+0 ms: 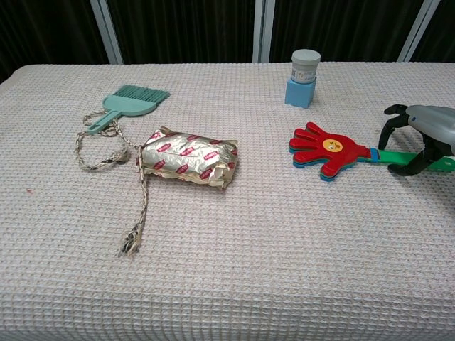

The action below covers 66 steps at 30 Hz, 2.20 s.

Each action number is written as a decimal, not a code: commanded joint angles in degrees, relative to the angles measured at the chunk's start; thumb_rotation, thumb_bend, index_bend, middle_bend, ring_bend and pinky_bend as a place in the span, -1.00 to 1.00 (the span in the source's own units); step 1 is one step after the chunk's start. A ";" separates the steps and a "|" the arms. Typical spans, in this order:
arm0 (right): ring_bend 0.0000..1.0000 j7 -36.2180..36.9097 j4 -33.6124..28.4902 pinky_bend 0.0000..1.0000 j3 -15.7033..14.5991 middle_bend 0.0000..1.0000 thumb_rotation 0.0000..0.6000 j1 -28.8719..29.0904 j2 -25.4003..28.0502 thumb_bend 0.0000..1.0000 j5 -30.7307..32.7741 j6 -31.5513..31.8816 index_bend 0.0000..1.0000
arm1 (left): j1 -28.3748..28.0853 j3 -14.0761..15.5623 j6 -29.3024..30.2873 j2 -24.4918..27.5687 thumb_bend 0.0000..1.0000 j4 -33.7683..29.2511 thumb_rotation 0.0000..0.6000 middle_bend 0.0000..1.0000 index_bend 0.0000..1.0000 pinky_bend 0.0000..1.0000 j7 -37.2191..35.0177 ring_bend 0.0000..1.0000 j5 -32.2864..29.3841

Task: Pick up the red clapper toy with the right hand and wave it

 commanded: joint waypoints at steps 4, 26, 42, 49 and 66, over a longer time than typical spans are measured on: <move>-1.00 -0.40 0.16 -1.00 0.05 -0.92 1.00 0.22 -0.14 -0.50 0.72 0.26 -0.10 | 0.34 0.14 -0.12 -0.22 -0.74 0.52 1.00 -0.96 -0.91 -0.88 -0.59 -1.00 -0.43; -1.00 1.23 1.26 -1.00 1.26 -0.53 1.00 -0.31 -2.29 -0.27 -0.25 5.06 0.38 | -0.02 0.03 -0.85 -0.30 -0.74 0.67 1.00 -0.96 -0.91 -0.88 -1.09 -1.00 -0.42; -0.55 7.86 4.80 0.02 3.27 -0.14 1.00 -2.11 -5.62 0.18 -3.75 8.73 0.96 | 0.06 0.04 -0.75 -0.43 -0.74 0.64 1.00 -0.96 -0.91 -0.88 -1.38 -1.00 -0.39; -0.32 13.71 6.09 0.33 4.45 -0.04 1.00 -2.95 -6.48 0.30 -6.79 9.83 1.00 | -0.04 -0.08 -0.85 -0.66 -0.74 0.93 1.00 -0.96 -0.91 -0.88 -1.64 -1.00 -0.47; 0.46 39.19 5.25 0.98 6.61 0.38 1.00 -5.52 -4.58 0.49 -16.84 9.90 0.95 | -0.15 -0.44 -0.35 -0.56 -0.74 0.63 1.00 -0.96 -0.91 -0.88 -1.27 -1.00 -0.27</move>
